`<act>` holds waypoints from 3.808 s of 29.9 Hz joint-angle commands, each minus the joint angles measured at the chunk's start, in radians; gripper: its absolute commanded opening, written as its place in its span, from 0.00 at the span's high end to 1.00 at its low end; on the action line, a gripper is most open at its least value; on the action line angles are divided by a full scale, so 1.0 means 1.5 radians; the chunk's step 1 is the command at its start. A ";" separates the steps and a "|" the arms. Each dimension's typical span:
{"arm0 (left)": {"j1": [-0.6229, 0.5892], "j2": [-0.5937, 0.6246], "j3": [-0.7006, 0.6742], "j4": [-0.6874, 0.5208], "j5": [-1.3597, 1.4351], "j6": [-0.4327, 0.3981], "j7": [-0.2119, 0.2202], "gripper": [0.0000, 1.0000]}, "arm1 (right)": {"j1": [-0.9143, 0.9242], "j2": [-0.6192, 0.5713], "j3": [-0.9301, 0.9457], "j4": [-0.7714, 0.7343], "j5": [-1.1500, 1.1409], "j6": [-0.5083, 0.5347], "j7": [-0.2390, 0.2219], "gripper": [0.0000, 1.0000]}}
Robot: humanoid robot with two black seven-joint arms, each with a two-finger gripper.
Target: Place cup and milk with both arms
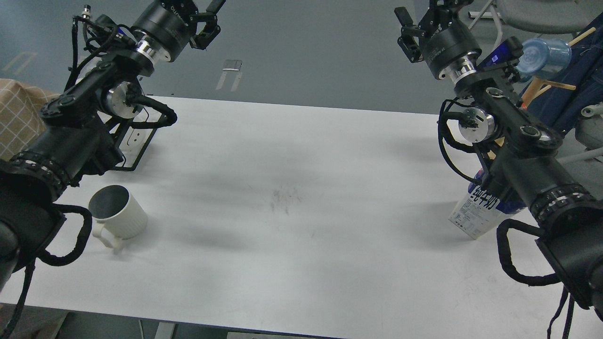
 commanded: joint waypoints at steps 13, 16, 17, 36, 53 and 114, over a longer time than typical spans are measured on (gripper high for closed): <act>0.008 -0.022 0.000 -0.002 -0.019 0.000 -0.003 0.02 | 0.012 0.000 -0.001 -0.015 0.018 -0.037 0.000 0.00; 0.008 -0.023 0.009 -0.003 -0.018 0.000 0.001 0.02 | 0.012 0.000 -0.002 -0.015 0.018 -0.036 0.000 0.00; 0.008 -0.024 0.009 -0.004 -0.018 0.000 0.002 0.02 | 0.011 0.000 -0.003 -0.015 0.018 -0.036 0.000 0.00; 0.008 -0.023 0.006 -0.010 -0.019 0.000 0.003 0.02 | 0.011 0.000 -0.004 -0.016 0.018 -0.037 0.000 0.00; 0.007 -0.016 0.011 -0.035 -0.018 0.000 0.008 0.02 | 0.018 0.000 -0.003 -0.020 0.018 -0.036 0.000 0.00; 0.241 0.583 0.206 -0.472 0.982 0.000 -0.056 0.02 | -0.010 0.000 -0.002 0.004 0.021 -0.028 0.000 0.00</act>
